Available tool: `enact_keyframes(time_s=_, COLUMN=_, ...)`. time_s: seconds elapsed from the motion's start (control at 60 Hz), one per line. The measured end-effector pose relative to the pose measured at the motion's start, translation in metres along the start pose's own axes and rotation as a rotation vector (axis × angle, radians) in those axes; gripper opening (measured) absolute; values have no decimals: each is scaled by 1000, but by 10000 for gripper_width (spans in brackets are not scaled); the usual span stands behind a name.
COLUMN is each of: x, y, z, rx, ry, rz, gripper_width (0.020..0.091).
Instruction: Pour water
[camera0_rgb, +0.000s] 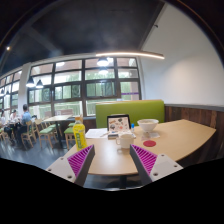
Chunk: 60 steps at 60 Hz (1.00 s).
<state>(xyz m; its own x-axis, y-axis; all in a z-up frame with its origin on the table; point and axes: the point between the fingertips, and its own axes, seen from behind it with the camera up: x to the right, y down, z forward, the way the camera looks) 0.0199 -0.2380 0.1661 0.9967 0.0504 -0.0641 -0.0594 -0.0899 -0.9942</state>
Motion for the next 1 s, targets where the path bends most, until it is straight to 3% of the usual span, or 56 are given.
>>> enact_keyframes(time_s=0.117, x=-1, y=4, z=2, rx=-5, ry=1, rz=-33, gripper_width=829)
enact_keyframes(time_s=0.333, x=-32, y=19, z=18, rx=-34, ry=-64, rz=-52, gripper_width=828)
enact_keyframes(time_s=0.667, x=-152, y=53, z=157, rx=-115, ry=-196, rz=-79, gripper_width=811)
enact_keyframes(time_s=1.0, x=-184, y=71, z=288, rx=-188, ry=-96, rz=-125, gripper_width=827)
